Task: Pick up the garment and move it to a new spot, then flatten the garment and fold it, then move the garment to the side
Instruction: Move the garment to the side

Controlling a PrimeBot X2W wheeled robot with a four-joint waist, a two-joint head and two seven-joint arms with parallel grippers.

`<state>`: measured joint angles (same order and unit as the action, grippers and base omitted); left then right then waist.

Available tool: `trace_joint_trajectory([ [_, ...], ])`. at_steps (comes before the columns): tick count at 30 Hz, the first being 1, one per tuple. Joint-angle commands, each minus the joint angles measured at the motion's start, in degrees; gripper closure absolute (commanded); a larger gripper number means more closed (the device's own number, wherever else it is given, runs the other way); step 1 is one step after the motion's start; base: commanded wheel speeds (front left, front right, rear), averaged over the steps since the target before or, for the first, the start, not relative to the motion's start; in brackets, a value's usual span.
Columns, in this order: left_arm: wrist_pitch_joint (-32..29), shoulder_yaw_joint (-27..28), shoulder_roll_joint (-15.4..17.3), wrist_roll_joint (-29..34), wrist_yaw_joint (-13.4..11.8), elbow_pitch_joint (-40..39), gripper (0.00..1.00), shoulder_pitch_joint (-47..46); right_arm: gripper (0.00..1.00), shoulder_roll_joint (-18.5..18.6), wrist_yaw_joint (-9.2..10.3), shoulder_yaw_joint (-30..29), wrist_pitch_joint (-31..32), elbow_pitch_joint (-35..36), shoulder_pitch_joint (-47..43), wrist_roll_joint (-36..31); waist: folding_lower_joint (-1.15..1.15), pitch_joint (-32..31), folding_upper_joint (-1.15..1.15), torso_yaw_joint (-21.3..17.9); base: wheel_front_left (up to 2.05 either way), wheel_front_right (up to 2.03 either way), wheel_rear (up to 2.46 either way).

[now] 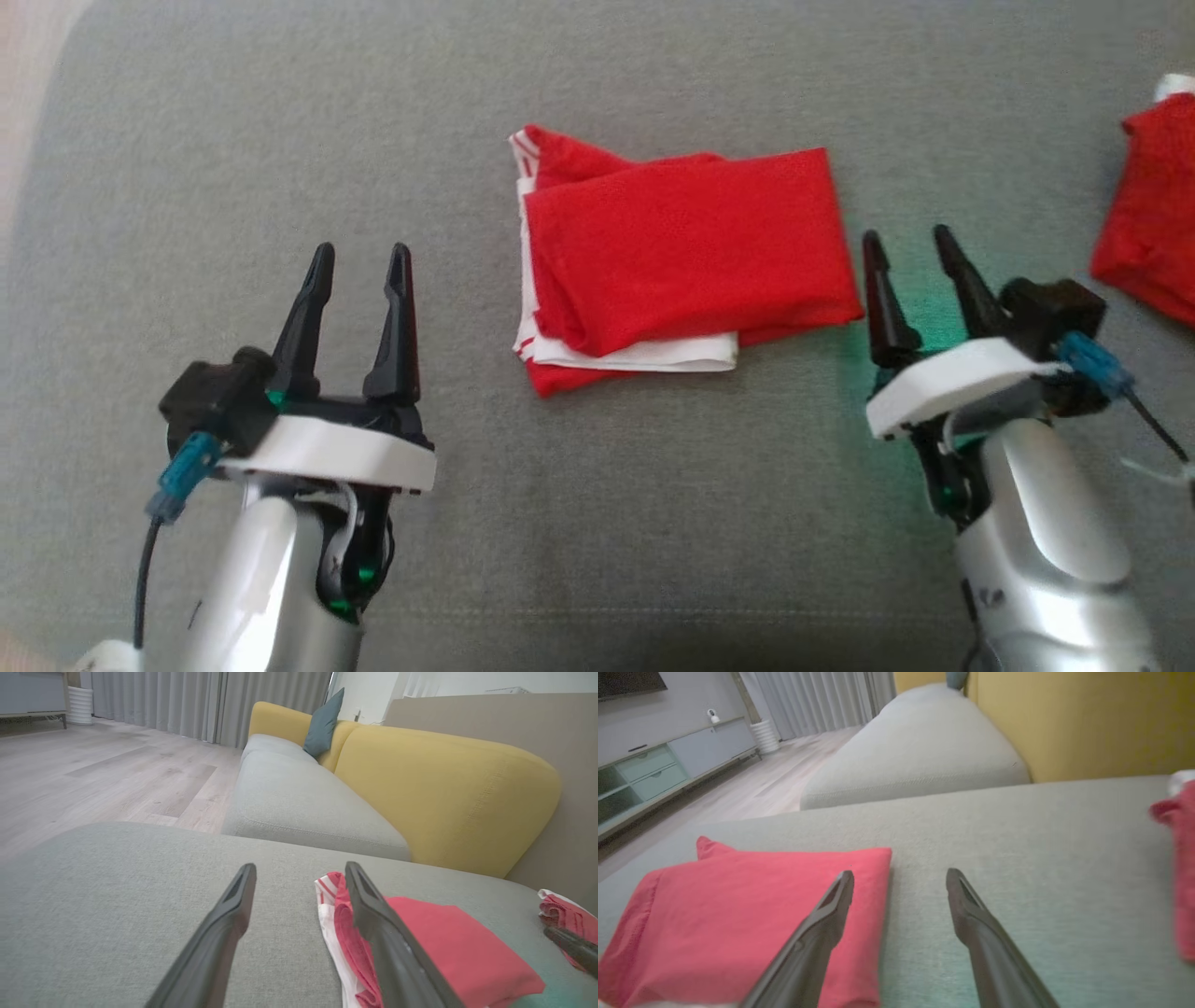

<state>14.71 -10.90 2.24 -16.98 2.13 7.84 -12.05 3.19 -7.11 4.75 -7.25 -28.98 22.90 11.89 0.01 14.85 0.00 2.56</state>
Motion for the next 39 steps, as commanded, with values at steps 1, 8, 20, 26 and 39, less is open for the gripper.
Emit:
trace_joint_trajectory([
  [1,0.3,1.2,0.6,0.0,0.2,-1.6,0.00,-2.5,0.00,-0.3,-0.37,1.9,0.3,0.4,2.2,0.7,-0.01,1.3,0.00,1.5,0.00,0.00,0.00],
  [8,0.3,0.2,0.6,-0.7,0.1,-1.3,0.00,-4.0,0.00,-0.3,-0.37,2.5,1.6,-9.4,7.0,2.1,-0.01,3.4,0.00,4.5,0.00,0.00,0.00],
  [20,0.3,0.7,0.6,-0.6,-0.1,-1.0,0.00,-4.4,1.00,-0.3,-0.37,5.5,-2.7,-17.2,12.5,-1.6,-0.01,4.1,0.00,3.5,0.00,0.00,0.00],
  [26,0.3,1.3,0.6,0.0,0.4,-1.2,0.00,-4.5,1.00,0.0,-0.37,4.0,-5.5,-14.6,14.6,-12.7,-0.01,3.0,0.00,-1.3,0.00,0.00,0.00],
  [39,0.3,1.6,0.6,2.2,1.8,-1.5,0.00,-6.2,1.00,15.7,-0.37,2.4,-1.3,-4.5,18.4,-17.0,-0.01,5.7,0.00,-10.0,0.00,0.00,0.00],
])
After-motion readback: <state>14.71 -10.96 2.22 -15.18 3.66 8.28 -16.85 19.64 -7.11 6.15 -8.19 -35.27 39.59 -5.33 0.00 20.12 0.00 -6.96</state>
